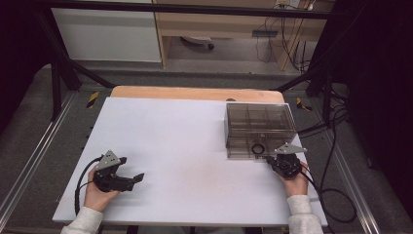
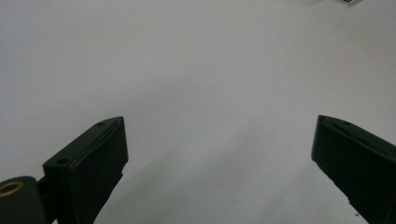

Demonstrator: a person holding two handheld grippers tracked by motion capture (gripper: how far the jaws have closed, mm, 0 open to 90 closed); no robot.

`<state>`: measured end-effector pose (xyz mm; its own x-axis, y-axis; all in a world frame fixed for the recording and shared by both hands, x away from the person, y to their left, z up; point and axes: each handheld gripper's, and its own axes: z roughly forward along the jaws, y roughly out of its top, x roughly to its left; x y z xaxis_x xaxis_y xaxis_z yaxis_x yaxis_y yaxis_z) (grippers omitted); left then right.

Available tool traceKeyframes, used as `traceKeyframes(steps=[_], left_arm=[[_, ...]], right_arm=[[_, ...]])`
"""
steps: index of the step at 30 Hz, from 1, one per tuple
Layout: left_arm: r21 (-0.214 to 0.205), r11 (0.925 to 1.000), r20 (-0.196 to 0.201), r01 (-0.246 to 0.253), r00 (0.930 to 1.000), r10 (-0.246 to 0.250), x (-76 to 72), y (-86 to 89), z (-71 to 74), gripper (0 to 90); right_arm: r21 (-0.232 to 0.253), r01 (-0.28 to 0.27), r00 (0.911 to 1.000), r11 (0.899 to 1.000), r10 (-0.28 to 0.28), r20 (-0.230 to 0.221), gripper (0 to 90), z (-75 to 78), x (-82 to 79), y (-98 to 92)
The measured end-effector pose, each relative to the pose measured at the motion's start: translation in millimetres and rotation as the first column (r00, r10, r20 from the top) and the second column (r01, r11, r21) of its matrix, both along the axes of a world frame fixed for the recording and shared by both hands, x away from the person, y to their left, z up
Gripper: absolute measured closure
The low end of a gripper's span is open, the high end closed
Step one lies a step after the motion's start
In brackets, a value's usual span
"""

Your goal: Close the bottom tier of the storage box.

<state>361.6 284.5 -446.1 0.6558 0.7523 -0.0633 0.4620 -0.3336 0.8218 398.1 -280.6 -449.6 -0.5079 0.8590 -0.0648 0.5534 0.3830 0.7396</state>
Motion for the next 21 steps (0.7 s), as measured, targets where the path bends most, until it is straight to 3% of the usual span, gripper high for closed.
traceKeyframes(steps=[21], left_arm=[[0.000, 1.0000, -0.004, 0.000, 1.0000, 0.000, 0.4, 0.0, -0.6, 3.5]], right_arm=[[0.005, 0.003, 1.0000, 1.000, -0.003, 0.005, 90.0, -0.9, 6.0, 0.2]])
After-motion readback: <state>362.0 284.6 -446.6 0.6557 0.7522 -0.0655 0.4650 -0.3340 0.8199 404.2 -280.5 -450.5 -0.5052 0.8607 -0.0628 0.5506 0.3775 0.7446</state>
